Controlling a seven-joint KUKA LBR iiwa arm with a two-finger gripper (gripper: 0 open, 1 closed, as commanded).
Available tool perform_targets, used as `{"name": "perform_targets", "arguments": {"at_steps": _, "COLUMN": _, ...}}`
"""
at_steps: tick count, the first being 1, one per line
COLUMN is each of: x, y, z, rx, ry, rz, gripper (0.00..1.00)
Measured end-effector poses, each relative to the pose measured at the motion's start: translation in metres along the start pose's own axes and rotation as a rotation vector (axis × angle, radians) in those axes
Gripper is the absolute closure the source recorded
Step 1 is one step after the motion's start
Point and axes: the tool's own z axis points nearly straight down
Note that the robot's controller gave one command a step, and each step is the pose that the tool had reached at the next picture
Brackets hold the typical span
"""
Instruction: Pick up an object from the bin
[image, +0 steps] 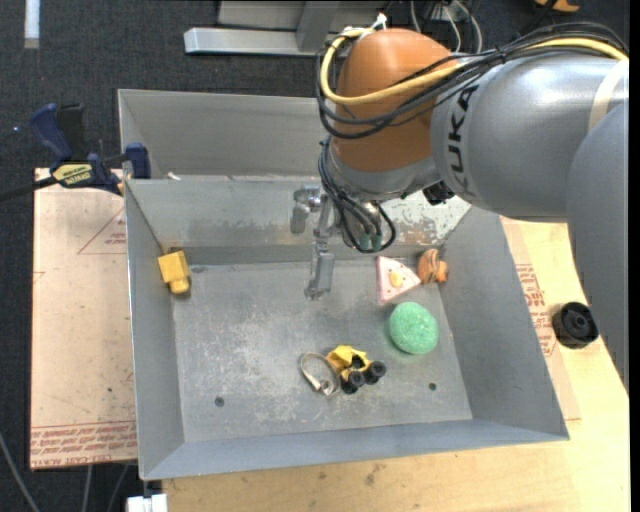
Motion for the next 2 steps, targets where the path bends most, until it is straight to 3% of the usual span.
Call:
{"name": "perform_targets", "arguments": {"at_steps": 1, "x": 0.046, "y": -0.052, "z": 0.014, "rx": -0.001, "ry": -0.001, "rz": 0.030, "gripper": 0.00}}
{"name": "perform_targets", "arguments": {"at_steps": 2, "x": 0.053, "y": -0.076, "z": 0.025, "rx": 0.003, "ry": 0.002, "rz": 0.115, "gripper": 0.00}}
